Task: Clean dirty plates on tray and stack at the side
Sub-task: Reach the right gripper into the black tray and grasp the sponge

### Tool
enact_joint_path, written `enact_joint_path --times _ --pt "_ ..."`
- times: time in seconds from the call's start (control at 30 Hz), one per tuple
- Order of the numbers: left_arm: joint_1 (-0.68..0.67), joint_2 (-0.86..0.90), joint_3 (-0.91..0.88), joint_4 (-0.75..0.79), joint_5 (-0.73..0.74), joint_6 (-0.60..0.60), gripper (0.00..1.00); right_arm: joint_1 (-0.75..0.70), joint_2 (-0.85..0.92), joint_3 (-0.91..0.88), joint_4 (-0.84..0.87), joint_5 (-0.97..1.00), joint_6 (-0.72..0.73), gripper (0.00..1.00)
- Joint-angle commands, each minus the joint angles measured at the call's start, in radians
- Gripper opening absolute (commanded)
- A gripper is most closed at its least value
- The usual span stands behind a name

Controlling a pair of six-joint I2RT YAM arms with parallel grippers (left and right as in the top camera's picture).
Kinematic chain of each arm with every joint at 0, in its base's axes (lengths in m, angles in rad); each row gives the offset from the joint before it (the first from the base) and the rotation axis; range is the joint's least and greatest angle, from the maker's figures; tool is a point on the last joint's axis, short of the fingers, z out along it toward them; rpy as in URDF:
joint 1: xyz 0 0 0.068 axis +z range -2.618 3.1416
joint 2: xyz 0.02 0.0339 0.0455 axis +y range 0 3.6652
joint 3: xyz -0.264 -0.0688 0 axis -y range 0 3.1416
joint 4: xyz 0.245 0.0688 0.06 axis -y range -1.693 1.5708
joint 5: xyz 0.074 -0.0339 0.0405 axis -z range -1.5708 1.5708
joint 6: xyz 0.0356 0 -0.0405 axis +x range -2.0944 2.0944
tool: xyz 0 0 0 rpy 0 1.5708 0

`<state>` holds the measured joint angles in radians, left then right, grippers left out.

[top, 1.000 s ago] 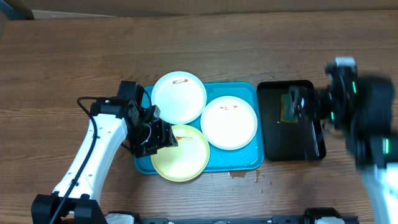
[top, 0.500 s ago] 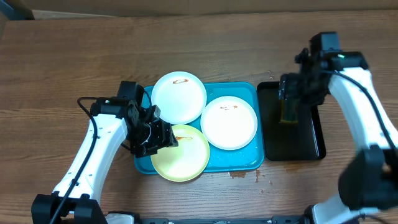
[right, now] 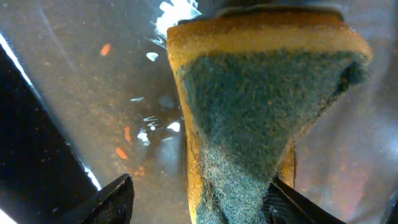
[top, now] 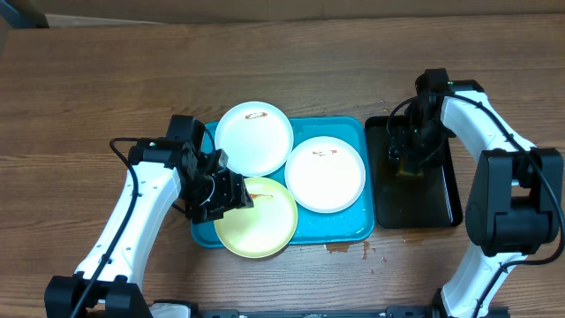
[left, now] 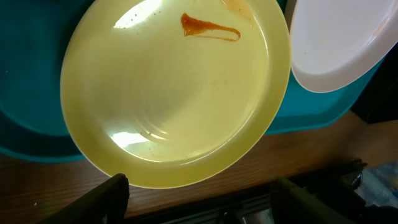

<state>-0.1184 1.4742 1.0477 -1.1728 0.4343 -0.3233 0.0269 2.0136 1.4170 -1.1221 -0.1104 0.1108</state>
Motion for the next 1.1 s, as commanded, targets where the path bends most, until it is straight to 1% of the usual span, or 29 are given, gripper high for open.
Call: enact_joint_path --times 0.0,0.2,0.4,0.5,0.67,0.7,0.87,0.93,1.03,1.07 --pt "-0.007 -0.003 0.000 0.000 0.011 -0.006 0.74 -0.002 0.005 -0.002 -0.011 0.050 0.031 0.67" --pt "-0.007 -0.003 0.000 0.000 0.011 -0.006 0.75 -0.002 -0.021 0.057 -0.103 0.046 0.048 0.68" --pt "-0.007 -0.003 0.000 -0.002 0.011 -0.006 0.78 -0.002 -0.055 0.053 -0.143 0.078 0.087 0.71" --pt "-0.007 -0.003 0.000 -0.006 0.011 -0.006 0.79 -0.002 -0.055 0.012 -0.106 0.122 0.126 0.71" --pt "-0.007 -0.003 0.000 -0.004 0.011 -0.006 0.80 0.003 -0.055 -0.071 0.008 0.119 0.113 0.72" --pt "-0.007 -0.003 0.000 -0.004 0.011 -0.006 0.80 0.004 -0.055 -0.080 0.012 0.104 0.098 0.74" --pt "-0.007 -0.003 0.000 -0.003 0.011 -0.006 0.81 0.010 -0.061 -0.051 0.003 0.098 0.094 0.74" --pt "-0.007 -0.003 0.000 -0.004 0.011 -0.006 0.81 0.011 -0.061 -0.035 -0.017 0.087 0.095 0.71" --pt "-0.007 -0.003 0.000 -0.008 0.011 -0.006 0.82 0.014 -0.061 -0.045 -0.040 0.079 0.095 0.61" --pt "-0.007 -0.003 0.000 -0.009 0.011 -0.006 0.82 0.018 -0.061 -0.055 -0.037 0.079 0.096 0.61"
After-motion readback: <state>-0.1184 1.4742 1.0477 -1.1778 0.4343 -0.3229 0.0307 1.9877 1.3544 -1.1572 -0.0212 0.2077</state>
